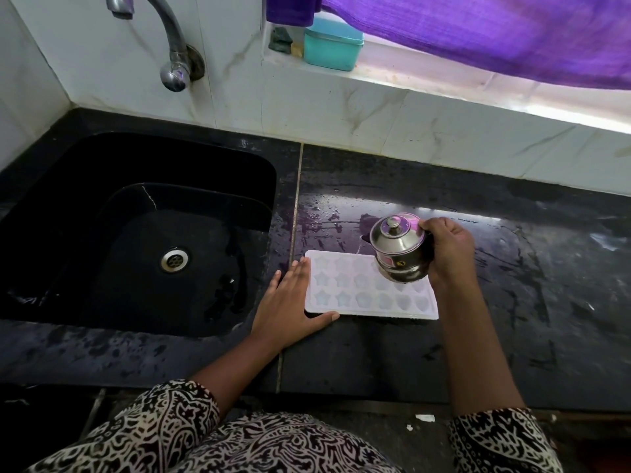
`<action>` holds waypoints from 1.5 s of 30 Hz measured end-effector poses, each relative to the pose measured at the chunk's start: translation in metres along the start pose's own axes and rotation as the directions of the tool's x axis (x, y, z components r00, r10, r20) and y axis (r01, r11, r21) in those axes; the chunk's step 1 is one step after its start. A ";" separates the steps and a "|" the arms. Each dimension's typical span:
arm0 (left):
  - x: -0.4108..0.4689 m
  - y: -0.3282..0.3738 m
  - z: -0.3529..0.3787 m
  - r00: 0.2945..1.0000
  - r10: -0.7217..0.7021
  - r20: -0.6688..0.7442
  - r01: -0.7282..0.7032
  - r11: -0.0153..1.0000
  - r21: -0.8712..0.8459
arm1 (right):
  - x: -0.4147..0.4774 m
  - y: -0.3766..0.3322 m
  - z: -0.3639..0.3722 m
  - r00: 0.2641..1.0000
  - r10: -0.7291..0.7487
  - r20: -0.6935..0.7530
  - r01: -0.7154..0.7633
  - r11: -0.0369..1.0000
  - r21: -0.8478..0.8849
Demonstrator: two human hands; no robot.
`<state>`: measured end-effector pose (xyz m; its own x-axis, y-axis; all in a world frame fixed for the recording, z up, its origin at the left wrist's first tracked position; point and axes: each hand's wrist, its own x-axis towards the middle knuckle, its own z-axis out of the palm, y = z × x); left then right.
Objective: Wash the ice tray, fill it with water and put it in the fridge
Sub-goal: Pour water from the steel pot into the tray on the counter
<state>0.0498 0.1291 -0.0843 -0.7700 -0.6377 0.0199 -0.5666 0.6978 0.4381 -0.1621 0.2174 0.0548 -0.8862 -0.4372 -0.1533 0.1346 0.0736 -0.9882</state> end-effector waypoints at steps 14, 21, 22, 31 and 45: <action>-0.001 0.000 -0.002 1.000 0.000 0.001 0.000 1.000 -0.013 | -0.003 -0.001 0.010 0.998 0.038 0.057 -0.052 0.965 0.256; -0.001 0.000 -0.003 1.000 -0.004 -0.002 0.004 0.999 -0.033 | 0.002 -0.003 -0.008 0.998 0.068 0.017 -0.070 0.935 0.347; -0.001 0.000 -0.004 1.000 -0.007 -0.007 0.007 0.999 -0.040 | 0.002 -0.004 -0.012 0.998 0.063 0.006 -0.061 0.937 0.343; 0.002 0.002 -0.006 0.993 -0.082 -0.083 0.065 0.979 -0.191 | 0.013 0.000 -0.048 0.998 0.003 -0.057 0.013 0.960 0.281; 0.006 0.011 -0.005 0.991 -0.113 -0.065 0.113 0.994 0.007 | 0.044 0.006 -0.065 1.000 -0.001 0.031 -0.001 0.999 0.047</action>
<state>0.0403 0.1313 -0.0753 -0.6804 -0.7322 0.0292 -0.6524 0.6235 0.4309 -0.2291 0.2571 0.0429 -0.8719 -0.4651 -0.1529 0.1564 0.0314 -0.9872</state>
